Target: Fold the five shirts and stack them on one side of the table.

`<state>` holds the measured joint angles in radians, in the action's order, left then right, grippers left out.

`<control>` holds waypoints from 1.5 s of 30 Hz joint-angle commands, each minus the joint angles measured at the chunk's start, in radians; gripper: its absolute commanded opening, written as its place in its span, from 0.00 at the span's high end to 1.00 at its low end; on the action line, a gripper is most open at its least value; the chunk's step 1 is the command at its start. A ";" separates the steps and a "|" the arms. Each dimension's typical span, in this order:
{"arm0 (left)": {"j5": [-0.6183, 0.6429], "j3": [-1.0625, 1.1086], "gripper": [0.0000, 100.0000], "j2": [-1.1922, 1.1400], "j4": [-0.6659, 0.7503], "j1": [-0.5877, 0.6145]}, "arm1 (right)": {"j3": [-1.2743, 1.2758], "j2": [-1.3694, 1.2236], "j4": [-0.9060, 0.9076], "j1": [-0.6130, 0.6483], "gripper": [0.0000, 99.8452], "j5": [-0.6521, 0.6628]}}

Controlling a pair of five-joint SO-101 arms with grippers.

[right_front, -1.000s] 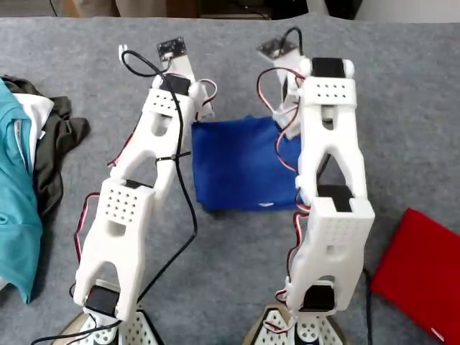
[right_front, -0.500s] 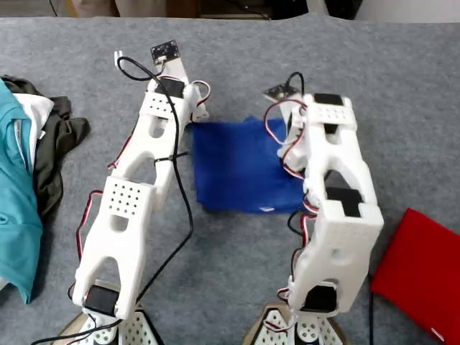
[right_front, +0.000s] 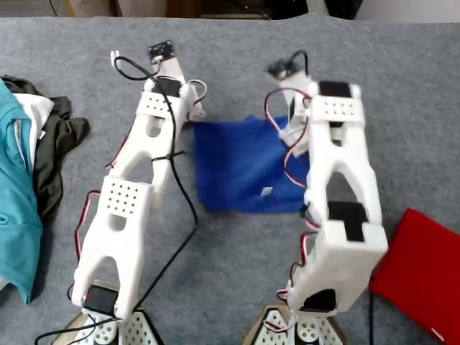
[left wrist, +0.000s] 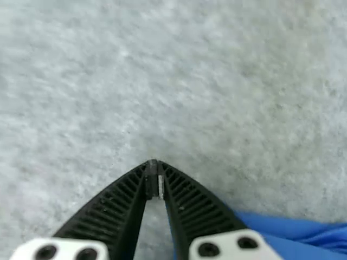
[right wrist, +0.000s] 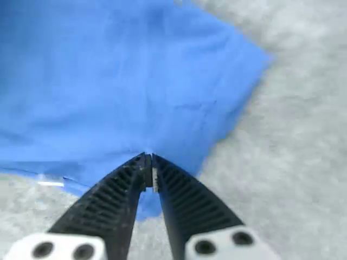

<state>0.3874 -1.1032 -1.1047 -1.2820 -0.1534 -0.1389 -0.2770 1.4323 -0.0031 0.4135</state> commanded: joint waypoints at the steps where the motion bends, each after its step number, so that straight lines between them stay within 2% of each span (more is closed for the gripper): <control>1: 0.008 -0.054 0.98 0.027 0.000 0.054 | -0.070 0.145 0.110 -0.028 0.90 -0.097; 4: 0.009 -0.063 0.98 0.027 0.000 0.063 | -0.008 0.257 0.140 -0.097 0.80 -0.104; 6: 0.009 -0.094 0.98 0.027 -0.017 0.068 | 0.067 0.361 0.138 -0.133 0.78 -0.100; 11: 0.020 -0.133 0.98 0.018 -0.032 0.104 | 0.358 0.662 0.140 -0.170 0.80 -0.063; 15: 0.051 -0.133 0.98 0.018 -0.032 0.137 | 0.661 0.869 0.121 -0.170 0.86 -0.060; 18: 0.052 -0.132 0.98 0.016 -0.035 0.141 | 0.845 0.958 0.064 -0.170 0.89 -0.058; 21: 0.052 -0.130 0.98 0.016 -0.037 0.141 | 0.920 0.961 0.014 -0.173 0.85 -0.109; 25: 0.054 -0.130 0.98 0.016 -0.074 0.138 | 0.908 0.898 -0.005 -0.165 0.75 -0.315; 28: 0.054 -0.130 0.98 0.016 -0.092 0.138 | 0.891 0.809 -0.044 -0.104 0.68 -0.439; 33: 0.054 -0.130 0.98 0.016 -0.092 0.138 | 0.796 0.588 -0.129 -0.061 0.67 -0.651; 36: 0.054 -0.130 0.98 0.016 -0.092 0.138 | 0.673 0.437 -0.120 -0.054 0.67 -0.770; 40: 0.054 -0.130 0.98 0.016 -0.087 0.138 | 0.466 0.291 -0.002 -0.053 0.60 -0.790; 45: 0.051 -0.132 0.98 0.016 -0.087 0.126 | 0.122 0.278 0.226 -0.025 0.60 -0.763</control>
<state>0.4319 -1.1861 -1.1047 -1.3663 -0.0184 0.2064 0.0069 1.5612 -0.0568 -0.3598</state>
